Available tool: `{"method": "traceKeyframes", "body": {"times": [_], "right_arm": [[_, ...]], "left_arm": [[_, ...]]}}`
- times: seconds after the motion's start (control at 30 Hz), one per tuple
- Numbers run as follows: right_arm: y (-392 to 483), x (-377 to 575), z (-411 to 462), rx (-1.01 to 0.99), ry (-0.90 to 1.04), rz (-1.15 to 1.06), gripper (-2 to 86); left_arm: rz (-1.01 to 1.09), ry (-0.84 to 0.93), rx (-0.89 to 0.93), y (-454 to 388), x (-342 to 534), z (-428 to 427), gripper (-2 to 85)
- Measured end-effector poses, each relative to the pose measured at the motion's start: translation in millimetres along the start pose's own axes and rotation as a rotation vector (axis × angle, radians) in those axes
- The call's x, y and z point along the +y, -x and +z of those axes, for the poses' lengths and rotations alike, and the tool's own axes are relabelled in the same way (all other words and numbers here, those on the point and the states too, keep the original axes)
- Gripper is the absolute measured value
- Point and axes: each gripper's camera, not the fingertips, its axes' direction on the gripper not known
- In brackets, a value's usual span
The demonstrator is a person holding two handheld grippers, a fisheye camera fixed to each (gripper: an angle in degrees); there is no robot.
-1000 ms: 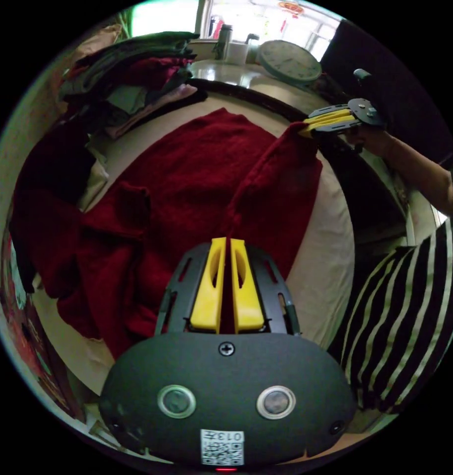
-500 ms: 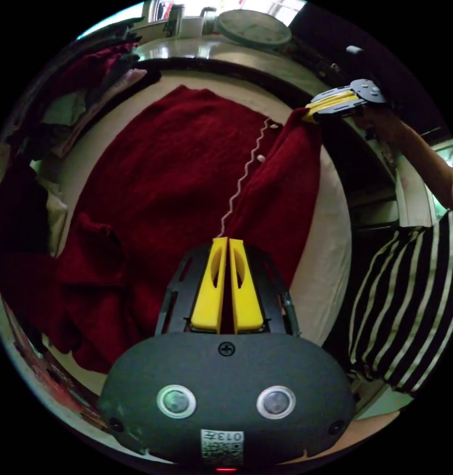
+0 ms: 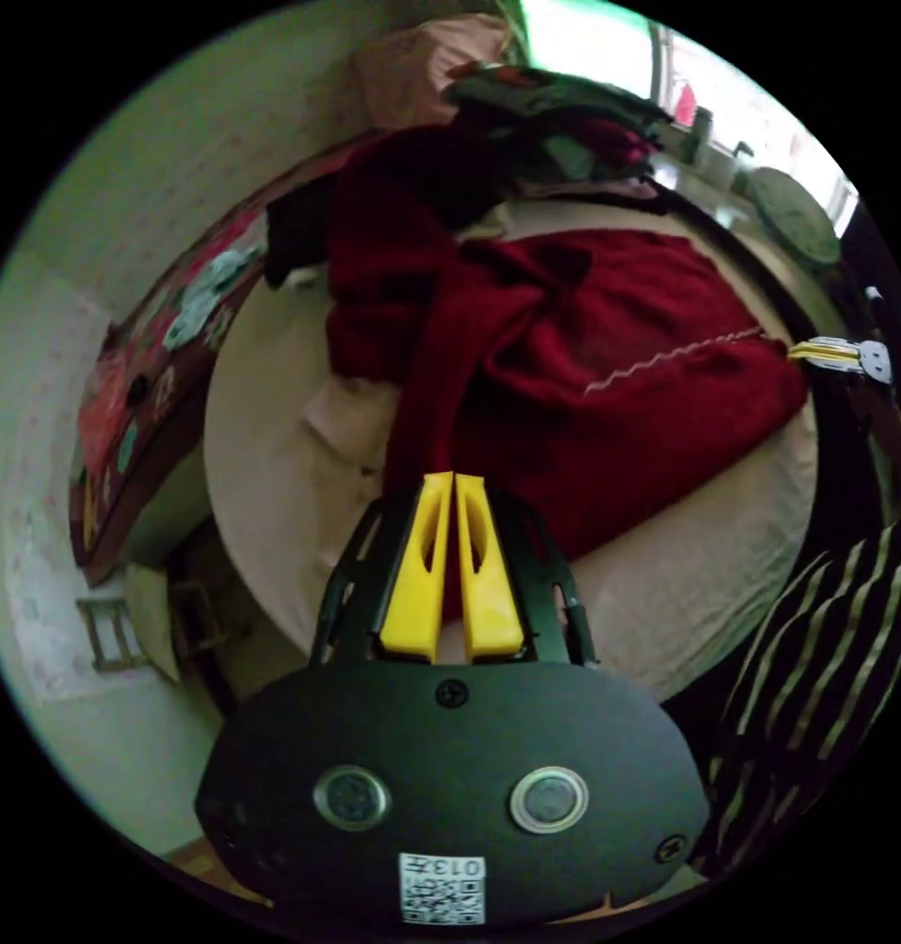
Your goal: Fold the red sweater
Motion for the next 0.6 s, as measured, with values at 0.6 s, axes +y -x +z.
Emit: {"method": "traceKeyframes", "body": {"times": [0.6], "right_arm": [[72.1,-33.6,-15.7,0.095,0.121,0.019,0.6]], "left_arm": [[-0.033,0.088,-0.015,78.0,108.6,16.3,0.4]]}}
